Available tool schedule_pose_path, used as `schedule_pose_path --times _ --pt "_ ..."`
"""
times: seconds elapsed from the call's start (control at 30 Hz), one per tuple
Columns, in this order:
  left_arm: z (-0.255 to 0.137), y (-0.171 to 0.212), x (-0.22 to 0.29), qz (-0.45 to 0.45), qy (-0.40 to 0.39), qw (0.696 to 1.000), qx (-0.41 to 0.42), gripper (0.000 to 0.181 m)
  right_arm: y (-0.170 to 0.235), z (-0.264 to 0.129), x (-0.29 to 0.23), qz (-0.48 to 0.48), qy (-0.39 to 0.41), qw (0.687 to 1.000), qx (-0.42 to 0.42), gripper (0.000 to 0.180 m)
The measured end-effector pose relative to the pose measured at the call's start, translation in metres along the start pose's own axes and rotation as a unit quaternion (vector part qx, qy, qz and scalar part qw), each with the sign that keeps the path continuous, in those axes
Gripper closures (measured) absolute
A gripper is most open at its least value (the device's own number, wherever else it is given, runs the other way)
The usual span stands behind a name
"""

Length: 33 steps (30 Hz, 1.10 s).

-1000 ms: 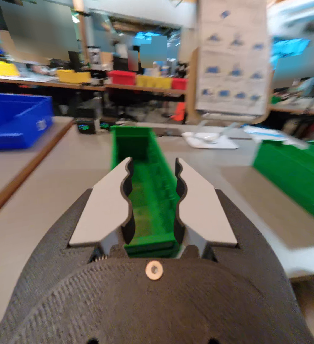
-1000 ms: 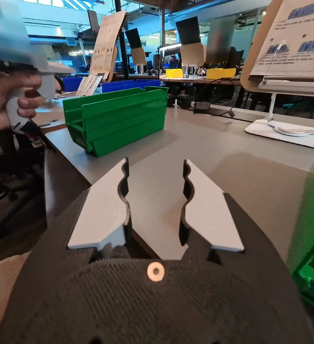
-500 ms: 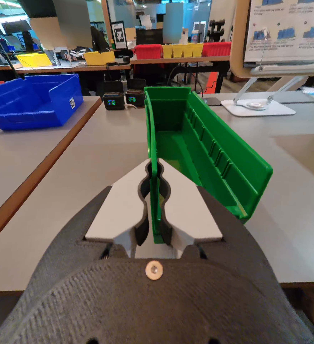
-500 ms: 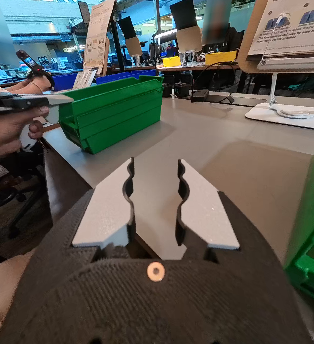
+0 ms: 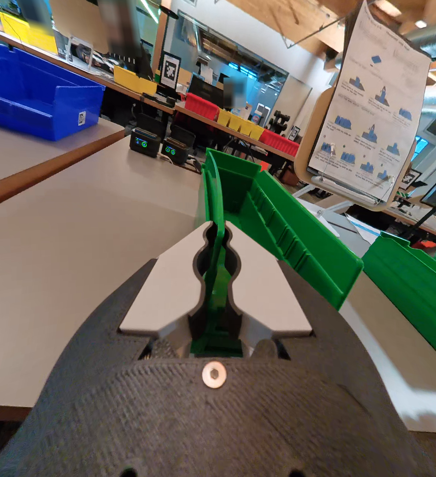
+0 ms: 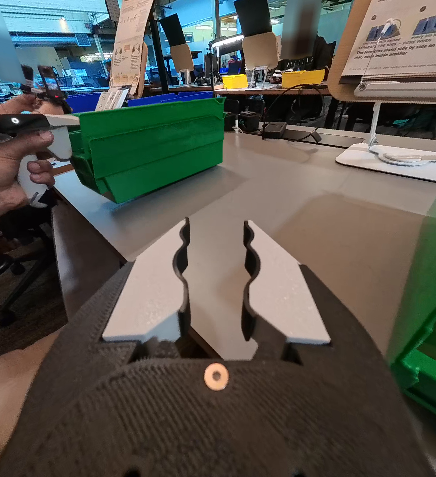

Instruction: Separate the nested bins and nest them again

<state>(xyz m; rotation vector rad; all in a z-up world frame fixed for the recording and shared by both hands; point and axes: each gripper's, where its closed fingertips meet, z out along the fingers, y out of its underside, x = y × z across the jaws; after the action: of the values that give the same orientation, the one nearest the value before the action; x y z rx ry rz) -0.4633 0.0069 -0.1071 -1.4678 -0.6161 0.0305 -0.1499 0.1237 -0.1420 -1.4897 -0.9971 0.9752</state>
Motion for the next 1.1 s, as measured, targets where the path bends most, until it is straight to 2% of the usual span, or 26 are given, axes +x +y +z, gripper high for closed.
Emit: schedule_pose_path --times 0.2,0.37,0.5,0.77,0.97,1.1 --pt "-0.005 -0.010 0.001 -0.016 -0.001 0.999 0.034 0.181 0.002 0.001 0.000 -0.002 -0.001 1.000 -0.004 0.140" --pt "-0.006 -0.013 0.009 0.018 0.000 0.999 0.044 0.181 0.002 0.001 -0.001 -0.003 -0.001 1.000 -0.005 0.140" --pt "-0.006 -0.015 0.011 -0.011 0.012 0.999 0.051 0.178 0.003 0.002 -0.001 -0.001 -0.002 1.000 -0.006 0.140" --pt "-0.016 -0.035 0.018 -0.005 0.027 0.996 0.089 0.181 0.003 0.002 -0.003 -0.005 -0.002 1.000 -0.007 0.140" --pt "-0.034 -0.069 0.054 0.002 0.069 0.987 0.148 0.180 -0.001 0.001 -0.003 -0.006 -0.001 1.000 0.003 0.141" --pt "-0.039 -0.073 0.095 0.007 0.109 0.983 0.146 0.181 -0.014 -0.003 -0.013 -0.028 -0.007 0.999 0.032 0.139"
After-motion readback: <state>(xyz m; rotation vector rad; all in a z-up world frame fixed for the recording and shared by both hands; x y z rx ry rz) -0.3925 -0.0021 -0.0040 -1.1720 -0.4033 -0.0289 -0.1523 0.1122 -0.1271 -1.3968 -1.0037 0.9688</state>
